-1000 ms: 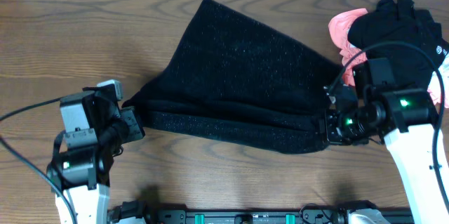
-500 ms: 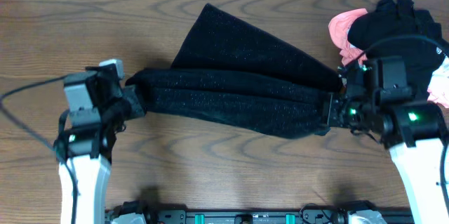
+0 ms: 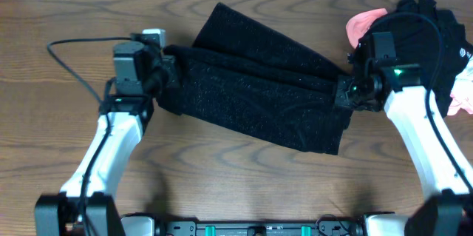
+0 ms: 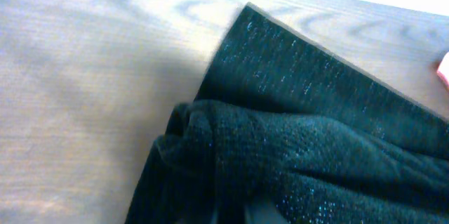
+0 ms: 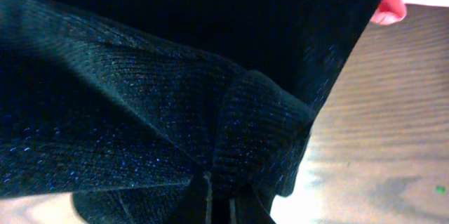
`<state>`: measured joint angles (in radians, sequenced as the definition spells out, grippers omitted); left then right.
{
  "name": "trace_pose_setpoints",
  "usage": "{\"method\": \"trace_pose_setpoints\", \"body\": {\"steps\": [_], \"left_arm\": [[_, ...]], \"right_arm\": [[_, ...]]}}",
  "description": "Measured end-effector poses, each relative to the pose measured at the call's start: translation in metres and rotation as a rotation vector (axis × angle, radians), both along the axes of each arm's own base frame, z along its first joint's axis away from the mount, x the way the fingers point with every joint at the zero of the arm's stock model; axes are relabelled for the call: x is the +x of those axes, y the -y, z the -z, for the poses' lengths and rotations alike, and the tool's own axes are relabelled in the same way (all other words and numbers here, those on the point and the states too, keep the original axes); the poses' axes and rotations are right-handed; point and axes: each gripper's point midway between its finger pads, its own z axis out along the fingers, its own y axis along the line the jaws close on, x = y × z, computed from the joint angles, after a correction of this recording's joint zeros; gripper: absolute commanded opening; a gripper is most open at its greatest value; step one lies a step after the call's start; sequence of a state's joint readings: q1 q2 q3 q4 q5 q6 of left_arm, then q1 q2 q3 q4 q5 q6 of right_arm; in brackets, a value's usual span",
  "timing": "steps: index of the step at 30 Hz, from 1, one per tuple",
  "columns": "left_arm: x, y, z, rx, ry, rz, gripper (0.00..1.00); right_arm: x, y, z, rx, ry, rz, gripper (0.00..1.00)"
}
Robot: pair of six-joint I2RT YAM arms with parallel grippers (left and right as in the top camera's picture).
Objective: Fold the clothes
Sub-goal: 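Lift the near edge with both grippers and fold it toward the far edge, then release the folded edge and raise both grippers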
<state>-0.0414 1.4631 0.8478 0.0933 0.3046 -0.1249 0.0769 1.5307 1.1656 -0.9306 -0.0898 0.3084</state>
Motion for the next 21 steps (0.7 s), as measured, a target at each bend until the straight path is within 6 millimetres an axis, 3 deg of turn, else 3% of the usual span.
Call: {"method": "trace_pose_setpoints", "body": {"steps": [6,13,21], "left_arm": [[0.027,0.000,-0.002,-0.026,0.085,-0.057,0.16],[0.044,-0.015,-0.006,-0.013,0.150,-0.150,0.16],[0.046,-0.021,-0.003,-0.012,0.147,-0.191,0.16]], "right_arm": [[0.018,0.026,0.024,-0.009,-0.014,0.076,0.01],[0.042,0.056,0.020,-0.032,0.082,0.130,0.01],[0.047,0.059,0.019,-0.053,0.104,0.101,0.01]]}}
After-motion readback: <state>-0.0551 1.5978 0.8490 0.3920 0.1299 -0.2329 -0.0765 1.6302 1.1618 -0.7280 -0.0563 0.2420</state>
